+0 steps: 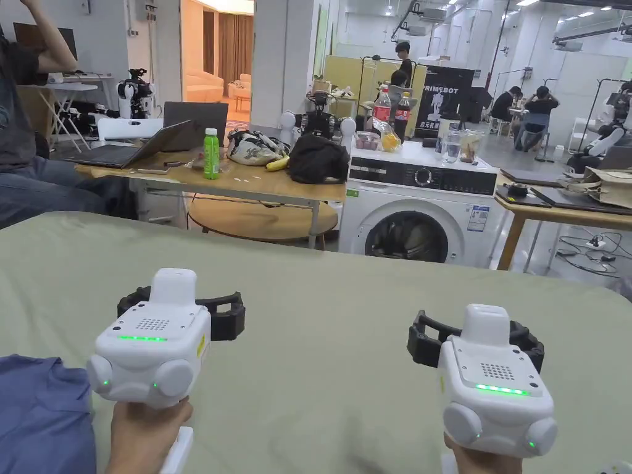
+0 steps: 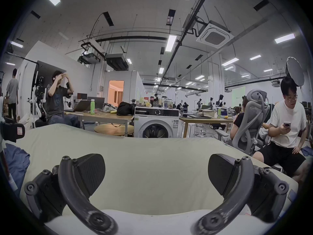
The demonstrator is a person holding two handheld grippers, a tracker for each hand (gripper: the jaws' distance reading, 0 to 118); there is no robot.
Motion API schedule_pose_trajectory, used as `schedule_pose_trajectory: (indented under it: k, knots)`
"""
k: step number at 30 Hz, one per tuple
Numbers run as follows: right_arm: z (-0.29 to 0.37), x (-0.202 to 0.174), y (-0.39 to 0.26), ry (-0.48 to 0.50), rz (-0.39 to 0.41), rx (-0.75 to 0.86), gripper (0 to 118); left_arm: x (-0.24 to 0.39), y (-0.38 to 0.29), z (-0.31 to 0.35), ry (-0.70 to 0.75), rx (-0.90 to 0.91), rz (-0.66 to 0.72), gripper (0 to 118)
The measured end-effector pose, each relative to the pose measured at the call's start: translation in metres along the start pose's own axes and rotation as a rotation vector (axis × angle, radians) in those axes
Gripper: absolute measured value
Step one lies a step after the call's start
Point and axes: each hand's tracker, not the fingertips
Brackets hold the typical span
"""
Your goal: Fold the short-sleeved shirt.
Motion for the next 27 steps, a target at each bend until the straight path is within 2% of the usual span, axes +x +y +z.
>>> schedule_pose_trajectory:
  k: [15, 27]
  knots:
    - [0.007, 0.01, -0.012, -0.024, -0.032, -0.035, 118, 0.016, -0.01, 0.012, 0.015, 0.029, -0.123, 118]
    - [0.003, 0.011, -0.021, 0.0, -0.037, -0.07, 118, 0.012, -0.014, 0.012, 0.01, 0.023, -0.111, 118]
